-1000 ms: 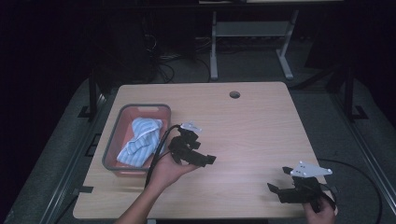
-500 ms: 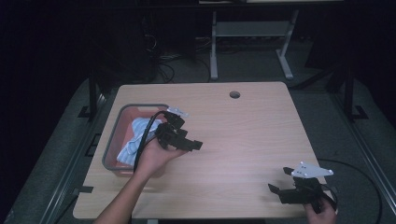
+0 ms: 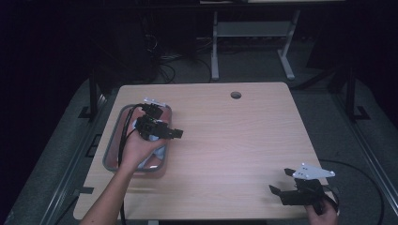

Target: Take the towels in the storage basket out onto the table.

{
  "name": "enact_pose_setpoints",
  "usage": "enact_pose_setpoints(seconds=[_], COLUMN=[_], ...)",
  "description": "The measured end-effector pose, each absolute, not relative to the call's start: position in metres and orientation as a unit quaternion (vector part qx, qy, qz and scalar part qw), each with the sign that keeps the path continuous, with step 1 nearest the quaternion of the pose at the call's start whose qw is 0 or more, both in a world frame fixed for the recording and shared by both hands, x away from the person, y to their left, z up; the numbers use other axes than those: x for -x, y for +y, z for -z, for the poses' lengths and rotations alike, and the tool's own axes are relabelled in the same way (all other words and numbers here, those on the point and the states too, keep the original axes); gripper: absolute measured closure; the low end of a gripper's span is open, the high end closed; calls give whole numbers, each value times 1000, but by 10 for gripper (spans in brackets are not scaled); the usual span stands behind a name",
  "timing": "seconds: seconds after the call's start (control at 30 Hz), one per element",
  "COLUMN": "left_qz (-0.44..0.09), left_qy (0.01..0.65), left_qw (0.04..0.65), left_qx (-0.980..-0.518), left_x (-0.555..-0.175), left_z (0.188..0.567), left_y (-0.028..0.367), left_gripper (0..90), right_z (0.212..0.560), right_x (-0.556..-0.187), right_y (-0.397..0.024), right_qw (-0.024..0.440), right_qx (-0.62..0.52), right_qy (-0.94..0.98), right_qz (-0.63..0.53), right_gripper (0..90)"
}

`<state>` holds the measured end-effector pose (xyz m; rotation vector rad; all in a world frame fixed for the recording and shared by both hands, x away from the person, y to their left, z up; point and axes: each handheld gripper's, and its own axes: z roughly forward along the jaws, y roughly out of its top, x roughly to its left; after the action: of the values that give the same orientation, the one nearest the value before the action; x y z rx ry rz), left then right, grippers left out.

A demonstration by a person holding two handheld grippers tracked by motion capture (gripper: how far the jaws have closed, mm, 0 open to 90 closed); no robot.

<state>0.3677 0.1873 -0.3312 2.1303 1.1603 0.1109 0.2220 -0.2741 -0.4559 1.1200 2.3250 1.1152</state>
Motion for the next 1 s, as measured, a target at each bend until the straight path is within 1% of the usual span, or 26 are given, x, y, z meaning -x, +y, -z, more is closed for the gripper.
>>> enact_pose_setpoints(seconds=[0.2,0.27,0.47,0.67,0.93,1.0], left_qz=[-57,-60,-61,-69,-87,-93], left_qy=[471,488,519,543,562,569], left_qw=[337,335,330,309,253,232], left_qx=[-813,-804,-786,-778,-783,-784], left_x=[-371,-374,-378,-383,-392,-395], left_z=[335,339,346,355,373,378], left_y=[205,217,236,247,254,255], left_gripper=[231,230,221,220,233,233], right_z=[456,456,456,457,455,456], right_x=[-221,-221,-222,-222,-221,-220], right_y=[-273,-273,-273,-272,-269,-268], right_qw=[165,164,165,163,165,162], right_qx=[-395,-394,-393,-392,-387,-386], right_qy=[815,817,817,819,821,823], right_qz=[-390,-388,-389,-386,-386,-384], right_gripper=[139,139,139,138,138,139])
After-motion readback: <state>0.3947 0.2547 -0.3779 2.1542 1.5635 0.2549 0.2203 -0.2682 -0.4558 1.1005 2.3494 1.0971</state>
